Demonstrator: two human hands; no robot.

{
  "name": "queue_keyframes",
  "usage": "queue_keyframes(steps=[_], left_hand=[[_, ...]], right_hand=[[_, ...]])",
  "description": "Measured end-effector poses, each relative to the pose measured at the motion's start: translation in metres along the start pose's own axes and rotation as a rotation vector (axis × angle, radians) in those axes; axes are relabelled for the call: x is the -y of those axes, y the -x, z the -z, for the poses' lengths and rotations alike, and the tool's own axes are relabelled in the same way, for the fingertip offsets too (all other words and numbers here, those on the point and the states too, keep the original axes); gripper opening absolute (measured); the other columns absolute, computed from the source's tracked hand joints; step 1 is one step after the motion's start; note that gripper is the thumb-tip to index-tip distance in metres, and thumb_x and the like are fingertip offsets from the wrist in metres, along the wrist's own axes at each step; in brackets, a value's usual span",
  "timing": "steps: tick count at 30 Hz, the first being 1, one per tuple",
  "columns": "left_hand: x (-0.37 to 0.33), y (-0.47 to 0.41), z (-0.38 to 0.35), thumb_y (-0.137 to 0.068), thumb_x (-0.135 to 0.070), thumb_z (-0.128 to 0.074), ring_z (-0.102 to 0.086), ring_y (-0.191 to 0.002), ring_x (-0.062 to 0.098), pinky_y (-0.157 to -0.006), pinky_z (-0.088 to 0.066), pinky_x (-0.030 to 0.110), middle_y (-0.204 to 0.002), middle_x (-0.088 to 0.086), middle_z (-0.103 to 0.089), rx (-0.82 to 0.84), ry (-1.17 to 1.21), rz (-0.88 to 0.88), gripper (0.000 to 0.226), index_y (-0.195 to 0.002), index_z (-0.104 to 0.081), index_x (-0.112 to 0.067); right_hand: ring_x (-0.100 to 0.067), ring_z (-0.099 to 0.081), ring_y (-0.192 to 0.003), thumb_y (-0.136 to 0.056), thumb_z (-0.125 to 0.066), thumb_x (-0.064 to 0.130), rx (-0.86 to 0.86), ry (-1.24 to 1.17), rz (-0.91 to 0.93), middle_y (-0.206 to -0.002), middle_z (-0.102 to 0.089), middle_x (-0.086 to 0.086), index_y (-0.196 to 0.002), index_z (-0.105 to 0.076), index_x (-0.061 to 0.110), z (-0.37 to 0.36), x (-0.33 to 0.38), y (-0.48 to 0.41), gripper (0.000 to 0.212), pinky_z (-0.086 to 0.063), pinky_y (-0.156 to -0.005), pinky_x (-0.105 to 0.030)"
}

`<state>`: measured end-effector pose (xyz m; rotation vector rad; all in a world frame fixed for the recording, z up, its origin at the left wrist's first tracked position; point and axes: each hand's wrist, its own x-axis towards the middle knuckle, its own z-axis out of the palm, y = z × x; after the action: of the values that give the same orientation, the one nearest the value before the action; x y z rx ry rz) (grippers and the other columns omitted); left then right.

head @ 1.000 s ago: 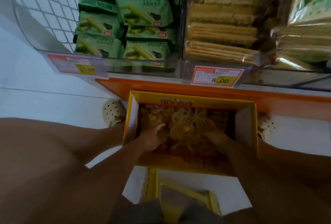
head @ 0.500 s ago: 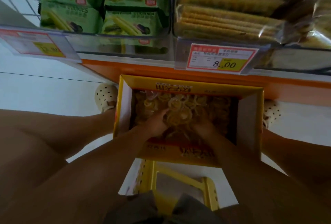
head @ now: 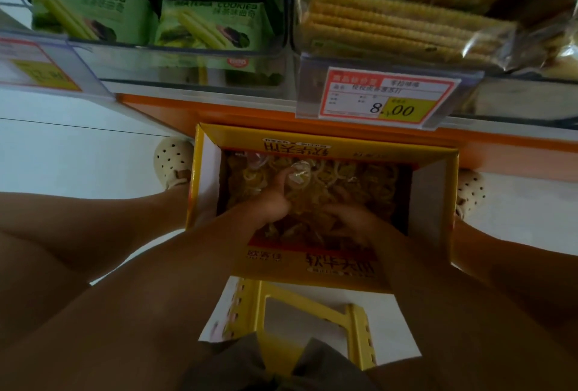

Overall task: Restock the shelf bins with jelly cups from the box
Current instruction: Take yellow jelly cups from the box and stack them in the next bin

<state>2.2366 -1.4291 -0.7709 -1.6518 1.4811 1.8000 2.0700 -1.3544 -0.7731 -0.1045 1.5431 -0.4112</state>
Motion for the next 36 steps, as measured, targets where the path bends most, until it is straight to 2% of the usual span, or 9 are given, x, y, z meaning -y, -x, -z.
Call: queue_keyframes(steps=[3, 7, 13, 16, 19, 22, 28, 33, 36], left_hand=[[-0.004, 0.001, 0.000, -0.091, -0.022, -0.066, -0.049, -0.126, 0.027, -0.092, -0.045, 0.032, -0.153, 0.005, -0.033, -0.039, 0.023, -0.018, 0.091, -0.154, -0.002, -0.033], [-0.010, -0.002, 0.007, -0.092, -0.014, -0.063, -0.062, -0.104, 0.030, -0.079, -0.055, 0.041, -0.147, 0.005, -0.041, -0.004, -0.022, 0.017, 0.089, -0.152, -0.003, -0.041], [-0.019, -0.004, 0.008, -0.091, -0.016, -0.065, -0.060, -0.107, 0.034, -0.086, -0.056, 0.049, -0.137, 0.006, -0.046, 0.026, 0.075, 0.023, 0.059, -0.139, -0.036, -0.033], [-0.016, -0.004, 0.005, -0.092, -0.019, -0.064, -0.061, -0.107, 0.032, -0.087, -0.056, 0.049, -0.131, 0.001, -0.047, 0.039, 0.097, 0.019, 0.041, -0.125, -0.045, -0.034], [-0.013, -0.004, -0.001, -0.096, -0.022, -0.058, -0.061, -0.106, 0.033, -0.081, -0.057, 0.049, -0.134, 0.004, -0.048, 0.022, 0.063, -0.008, 0.021, -0.099, -0.048, -0.040], [-0.011, -0.002, -0.001, -0.098, -0.031, -0.053, -0.059, -0.107, 0.032, -0.076, -0.058, 0.044, -0.135, 0.003, -0.046, 0.011, 0.064, 0.021, 0.010, -0.103, -0.046, -0.035], [-0.012, 0.001, 0.000, -0.094, -0.058, -0.046, -0.056, -0.112, 0.026, -0.087, -0.056, 0.045, -0.129, 0.004, -0.053, -0.003, 0.252, 0.162, 0.046, -0.126, -0.048, -0.026], [-0.012, -0.002, -0.010, -0.097, -0.041, -0.053, -0.055, -0.112, 0.027, -0.094, -0.050, 0.046, -0.124, 0.008, -0.056, -0.123, 0.238, 0.177, 0.036, -0.124, -0.047, -0.018], [-0.013, 0.001, -0.007, -0.096, -0.025, -0.058, -0.057, -0.106, 0.024, -0.087, -0.056, 0.047, -0.117, 0.004, -0.055, -0.102, 0.333, 0.188, 0.025, -0.116, -0.043, -0.022]], right_hand=[[-0.015, -0.064, -0.088, -0.089, -0.065, 0.023, 0.080, -0.001, -0.054, -0.102, -0.065, -0.001, -0.126, -0.056, 0.013, -0.015, 0.002, 0.002, 0.039, -0.057, -0.076, -0.034], [-0.020, -0.061, -0.094, -0.088, -0.067, 0.020, 0.036, -0.035, -0.042, -0.106, -0.063, -0.004, -0.125, -0.056, 0.014, -0.015, 0.001, -0.006, 0.039, -0.056, -0.084, -0.041], [-0.025, -0.059, -0.100, -0.088, -0.063, 0.010, -0.001, -0.159, 0.006, -0.115, -0.058, -0.007, -0.115, -0.051, 0.024, -0.011, -0.009, -0.009, 0.033, -0.057, -0.071, -0.037], [-0.026, -0.062, -0.095, -0.089, -0.062, 0.012, 0.004, -0.179, 0.020, -0.107, -0.063, -0.008, -0.118, -0.055, 0.025, -0.007, -0.014, -0.007, 0.032, -0.054, -0.077, -0.041], [-0.029, -0.065, -0.095, -0.091, -0.061, 0.012, 0.063, -0.206, 0.006, -0.113, -0.066, -0.013, -0.123, -0.056, 0.019, -0.001, -0.014, -0.005, 0.034, -0.054, -0.073, -0.040], [-0.029, -0.065, -0.096, -0.091, -0.060, 0.013, 0.095, -0.215, -0.004, -0.116, -0.065, -0.015, -0.124, -0.056, 0.020, 0.002, -0.014, -0.003, 0.034, -0.056, -0.071, -0.038], [-0.019, -0.063, -0.083, -0.093, -0.054, 0.007, 0.203, -0.169, 0.041, -0.098, -0.066, -0.007, -0.115, -0.063, 0.020, -0.008, -0.006, 0.001, 0.028, -0.053, -0.061, -0.029], [-0.021, -0.062, -0.078, -0.090, -0.059, 0.007, 0.076, -0.209, 0.045, -0.100, -0.062, -0.010, -0.106, -0.056, 0.024, -0.022, 0.002, -0.003, 0.024, -0.053, -0.060, -0.033], [-0.026, -0.065, -0.089, -0.087, -0.063, 0.013, -0.060, -0.228, 0.019, -0.114, -0.063, -0.013, -0.118, -0.057, 0.023, -0.007, -0.002, -0.009, 0.033, -0.056, -0.069, -0.040]])
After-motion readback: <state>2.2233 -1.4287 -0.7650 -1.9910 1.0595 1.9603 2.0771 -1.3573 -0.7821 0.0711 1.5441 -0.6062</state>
